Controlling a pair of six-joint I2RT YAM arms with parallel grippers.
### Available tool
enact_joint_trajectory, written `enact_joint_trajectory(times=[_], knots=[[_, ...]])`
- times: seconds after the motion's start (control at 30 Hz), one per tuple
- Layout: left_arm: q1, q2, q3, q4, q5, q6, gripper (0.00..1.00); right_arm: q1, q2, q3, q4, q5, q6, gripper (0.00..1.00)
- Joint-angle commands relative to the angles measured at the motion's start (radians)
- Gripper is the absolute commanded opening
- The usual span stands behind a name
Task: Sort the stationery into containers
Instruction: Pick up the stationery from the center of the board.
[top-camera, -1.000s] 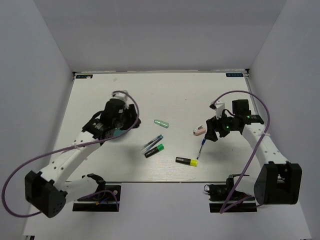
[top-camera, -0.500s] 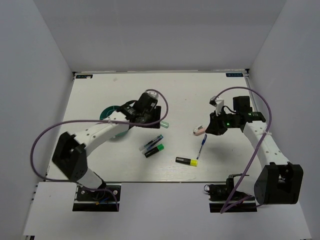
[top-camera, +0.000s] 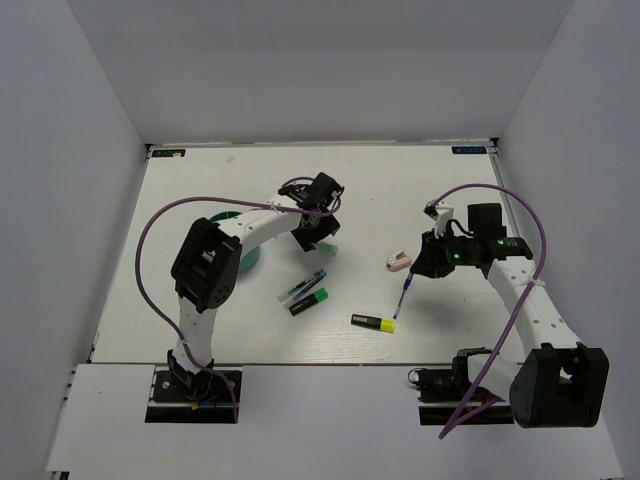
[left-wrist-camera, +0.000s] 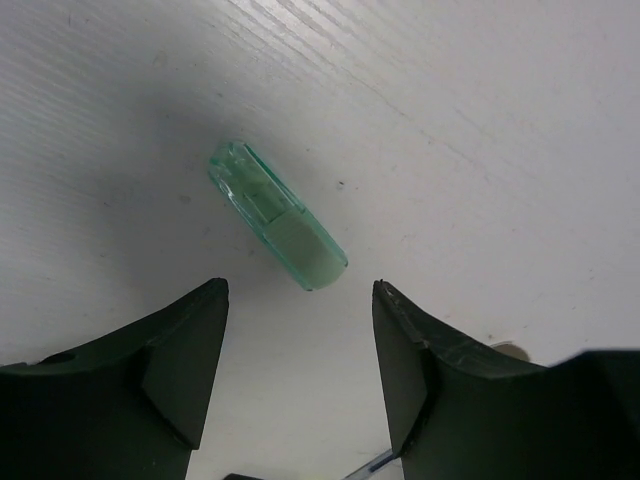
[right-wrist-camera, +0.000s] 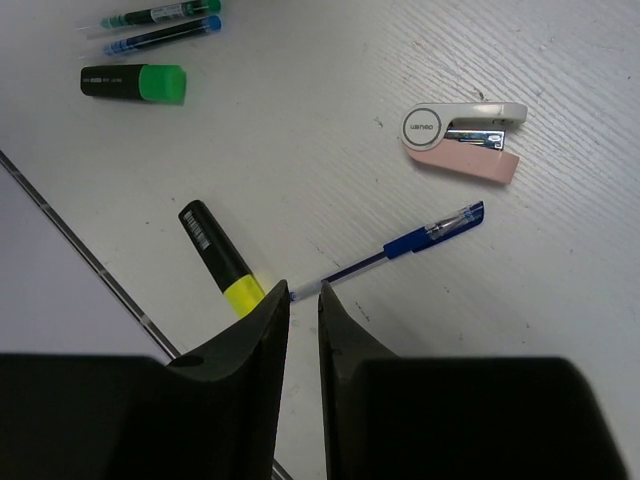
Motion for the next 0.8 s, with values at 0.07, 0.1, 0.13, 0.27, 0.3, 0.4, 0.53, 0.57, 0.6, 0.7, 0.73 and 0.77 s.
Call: enact_joint_trajectory(times=[0.07,0.1,0.13,0.27,0.3,0.4,0.53,0.57,0.6,0.7,0.73,0.77], knots=[[-0.003,-0.001,0.071,-0.072,-0.065,-0.193,0.7,-0.005,-0.02,0.005,-0.001,-0.022,0.004,0.22],[-0.005,0.005,0.08,-0.08,-0.065,-0.196,0.7,-0.005,-0.023,0.003,-0.001,-0.015,0.004,0.22],[-0.002,0.021,0.092,-0.098,-0.065,-0.211,0.7,-0.007,-0.038,0.002,0.004,-0.003,0.002,0.22],[-0.005,0.064,0.162,-0.161,-0.063,-0.221,0.69,-0.005,-0.055,-0.007,0.013,0.002,0.002,0.22],[-0.003,0.079,0.173,-0.173,-0.062,-0.219,0.69,-0.005,-0.061,-0.009,0.015,0.001,0.004,0.22],[0.003,0.111,0.186,-0.186,-0.043,-0.231,0.69,-0.008,-0.064,-0.009,0.012,0.013,0.001,0.22],[0.008,0.139,0.201,-0.203,-0.04,-0.241,0.69,-0.01,-0.078,-0.015,0.012,0.019,-0.006,0.22],[0.011,0.156,0.206,-0.204,-0.042,-0.241,0.69,-0.008,-0.077,-0.013,0.012,0.024,-0.006,0.22],[0.011,0.16,0.207,-0.213,-0.043,-0.242,0.69,-0.011,-0.081,-0.015,0.013,0.024,-0.007,0.22],[0.012,0.182,0.221,-0.227,-0.045,-0.247,0.69,-0.013,-0.083,-0.015,0.013,0.028,-0.006,0.22],[0.012,0.191,0.221,-0.23,-0.046,-0.244,0.69,-0.011,-0.086,-0.016,0.012,0.028,-0.007,0.22],[0.012,0.196,0.23,-0.236,-0.043,-0.25,0.69,-0.014,-0.086,-0.016,0.015,0.031,-0.007,0.22]])
